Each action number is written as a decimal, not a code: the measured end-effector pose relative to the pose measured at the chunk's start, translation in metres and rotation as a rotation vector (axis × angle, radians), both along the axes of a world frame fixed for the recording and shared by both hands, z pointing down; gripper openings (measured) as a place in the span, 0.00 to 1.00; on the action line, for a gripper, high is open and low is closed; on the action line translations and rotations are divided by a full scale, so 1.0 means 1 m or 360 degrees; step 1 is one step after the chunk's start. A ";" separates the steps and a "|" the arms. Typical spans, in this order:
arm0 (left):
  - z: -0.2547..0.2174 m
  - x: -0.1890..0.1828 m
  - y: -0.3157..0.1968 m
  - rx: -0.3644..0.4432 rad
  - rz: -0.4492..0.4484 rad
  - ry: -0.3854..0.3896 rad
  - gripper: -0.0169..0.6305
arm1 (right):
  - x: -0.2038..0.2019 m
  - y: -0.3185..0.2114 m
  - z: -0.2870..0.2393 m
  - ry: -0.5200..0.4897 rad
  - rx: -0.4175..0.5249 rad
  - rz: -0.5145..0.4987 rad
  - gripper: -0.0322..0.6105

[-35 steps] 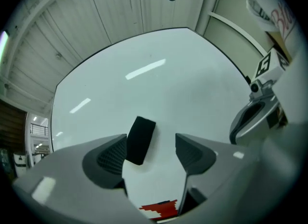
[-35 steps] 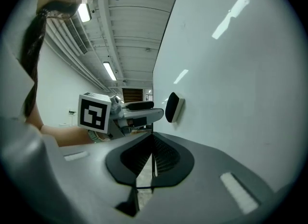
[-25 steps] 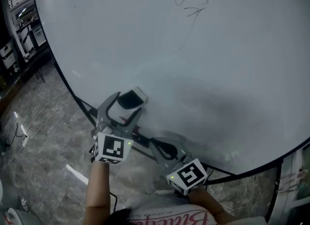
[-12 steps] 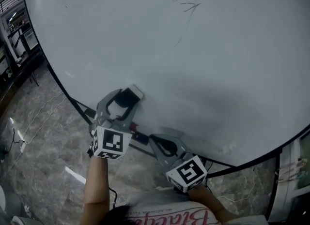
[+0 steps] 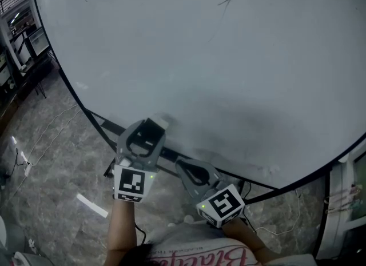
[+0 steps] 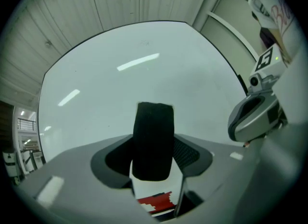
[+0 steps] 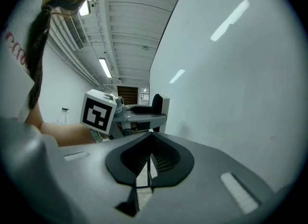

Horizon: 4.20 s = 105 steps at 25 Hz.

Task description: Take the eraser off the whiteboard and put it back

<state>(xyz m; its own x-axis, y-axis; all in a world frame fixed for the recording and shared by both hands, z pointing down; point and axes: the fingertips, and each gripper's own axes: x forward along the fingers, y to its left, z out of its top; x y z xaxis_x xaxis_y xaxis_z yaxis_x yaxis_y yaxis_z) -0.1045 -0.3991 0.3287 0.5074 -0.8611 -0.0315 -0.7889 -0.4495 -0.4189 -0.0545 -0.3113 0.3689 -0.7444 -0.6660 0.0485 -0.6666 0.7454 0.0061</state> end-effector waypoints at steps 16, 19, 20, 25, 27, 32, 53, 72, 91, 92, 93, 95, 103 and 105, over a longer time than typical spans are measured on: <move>0.000 -0.022 0.085 -0.0030 -0.0026 0.0403 0.39 | 0.000 0.021 0.027 0.0030 -0.0104 -0.0007 0.05; 0.000 -0.023 0.086 -0.0026 -0.0017 0.0431 0.39 | -0.001 0.021 0.028 0.0026 -0.0107 -0.0006 0.05; 0.000 -0.022 0.086 -0.0029 -0.0017 0.0431 0.39 | -0.001 0.021 0.028 0.0025 -0.0105 -0.0007 0.05; -0.002 -0.020 0.077 -0.0020 -0.0019 0.0419 0.39 | -0.001 0.017 0.025 0.0022 -0.0093 -0.0013 0.05; -0.004 -0.018 0.074 -0.0009 -0.0016 0.0412 0.39 | -0.001 0.014 0.024 0.0019 -0.0088 -0.0017 0.05; -0.010 -0.016 0.060 0.0007 -0.0014 0.0373 0.39 | -0.002 0.005 0.016 0.0030 -0.0041 -0.0028 0.05; -0.033 0.004 -0.061 -0.0038 -0.0049 0.0043 0.40 | -0.004 -0.047 -0.011 0.0032 0.0075 -0.0005 0.05; -0.031 -0.004 -0.060 -0.0013 -0.0129 -0.0011 0.43 | -0.002 -0.039 0.000 0.0030 0.0021 0.0028 0.05; 0.025 -0.004 0.039 -0.0171 -0.0091 0.0375 0.03 | -0.014 0.004 0.003 0.0070 0.0087 -0.0012 0.05; 0.028 -0.002 0.044 -0.0183 -0.0078 0.0391 0.03 | -0.014 0.006 0.003 0.0072 0.0089 -0.0015 0.05; 0.031 0.000 0.049 -0.0194 -0.0068 0.0410 0.03 | -0.015 0.007 0.003 0.0077 0.0086 -0.0018 0.05; 0.037 0.000 0.060 -0.0212 -0.0052 0.0460 0.03 | -0.015 0.009 0.004 0.0087 0.0087 -0.0021 0.05; 0.053 -0.008 0.075 -0.0289 -0.0037 0.0585 0.03 | -0.016 0.009 0.010 0.0103 0.0073 0.0007 0.05; 0.054 -0.009 0.075 -0.0317 -0.0054 0.0568 0.03 | -0.017 0.009 0.012 0.0103 0.0067 0.0010 0.05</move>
